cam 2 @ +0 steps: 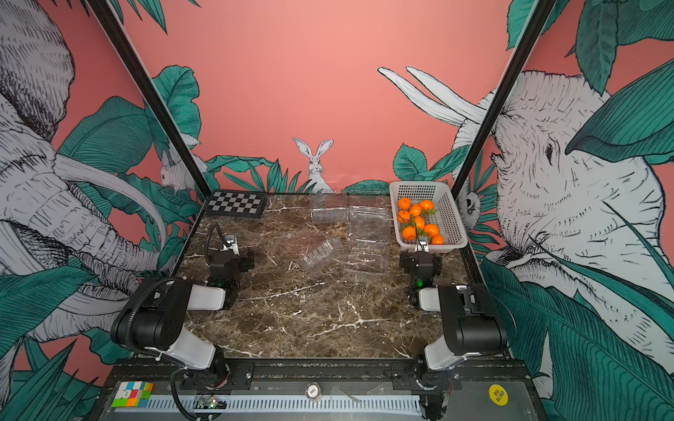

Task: Take oranges out of containers
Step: Reset both arms

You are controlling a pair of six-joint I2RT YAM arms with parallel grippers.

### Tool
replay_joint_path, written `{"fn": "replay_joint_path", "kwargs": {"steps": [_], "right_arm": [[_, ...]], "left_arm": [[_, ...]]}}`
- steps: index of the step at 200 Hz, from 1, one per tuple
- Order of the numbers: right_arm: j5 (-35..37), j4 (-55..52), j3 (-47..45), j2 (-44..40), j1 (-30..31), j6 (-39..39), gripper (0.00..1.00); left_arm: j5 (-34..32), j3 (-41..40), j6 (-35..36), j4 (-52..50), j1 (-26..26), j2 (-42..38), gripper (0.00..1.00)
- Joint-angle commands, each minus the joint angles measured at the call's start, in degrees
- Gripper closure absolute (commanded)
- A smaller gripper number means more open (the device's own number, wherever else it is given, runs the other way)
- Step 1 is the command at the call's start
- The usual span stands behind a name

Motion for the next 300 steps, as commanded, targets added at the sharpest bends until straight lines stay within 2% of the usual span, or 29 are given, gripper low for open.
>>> {"fn": "replay_joint_path", "kwargs": {"steps": [1, 64, 77, 87, 103, 110, 122, 135, 148, 161, 175, 190, 204, 222, 242, 300], "right_arm": [[-0.51, 1.06, 0.28, -0.42, 0.38, -0.66, 0.02], [-0.52, 1.0, 0.24, -0.35, 0.38, -0.64, 0.02], [-0.52, 0.96, 0.22, -0.4, 0.38, -0.64, 0.01], [-0.5, 1.02, 0.25, -0.38, 0.38, -0.65, 0.01], [-0.52, 1.09, 0.29, -0.42, 0.38, -0.61, 0.01], [-0.47, 0.96, 0.25, -0.46, 0.38, -0.59, 0.02], [-0.52, 1.04, 0.24, -0.42, 0.38, -0.61, 0.01], [-0.45, 1.02, 0.33, -0.42, 0.38, -0.62, 0.01], [-0.45, 1.01, 0.24, -0.48, 0.38, -0.72, 0.01], [-0.46, 1.0, 0.24, -0.36, 0.38, -0.66, 0.02], [-0.51, 0.99, 0.29, -0.43, 0.38, -0.61, 0.02], [-0.52, 1.01, 0.24, -0.42, 0.38, -0.61, 0.02], [-0.51, 1.09, 0.22, -0.35, 0.38, -0.66, 0.01], [-0.52, 1.04, 0.26, -0.34, 0.38, -0.62, 0.02], [-0.5, 1.02, 0.23, -0.43, 0.38, -0.64, 0.01], [-0.62, 0.88, 0.44, -0.38, 0.38, -0.66, 0.01]], "left_arm": [[0.41, 0.47, -0.23, -0.26, 0.27, -1.2, 0.01], [-1.28, -6.07, 4.99, 12.51, -3.24, -3.54, 0.01], [-4.93, -5.21, 4.15, 4.92, -4.02, -8.92, 0.01], [-1.08, -3.57, 2.66, -3.72, -2.21, -12.24, 0.01], [-2.18, -4.32, -1.02, 3.92, -0.13, -6.51, 0.01], [-0.8, -4.85, 0.2, 9.63, 0.33, -3.84, 0.01], [4.4, -3.2, 0.77, 2.19, 0.38, -4.32, 0.01], [3.81, -2.42, 2.97, 10.64, 0.19, 1.35, 0.01], [2.3, 1.02, -0.17, -3.9, 0.31, -2.45, 0.01], [1.49, -0.14, 1.33, 4.95, 0.58, 0.69, 0.01], [1.62, 0.84, -0.53, -2.72, 0.61, -1.96, 0.01], [1.43, 0.15, 0.54, 2.78, 0.53, 0.01, 0.01], [1.53, 0.71, -0.39, -1.76, 0.54, -1.68, 0.01], [1.32, 0.3, 0.19, 1.46, 0.54, -0.44, 0.01], [1.47, 0.68, -0.32, -1.34, 0.53, -1.54, 0.01], [1.29, 0.66, -0.18, -0.63, 0.55, -1.21, 0.01]]}}
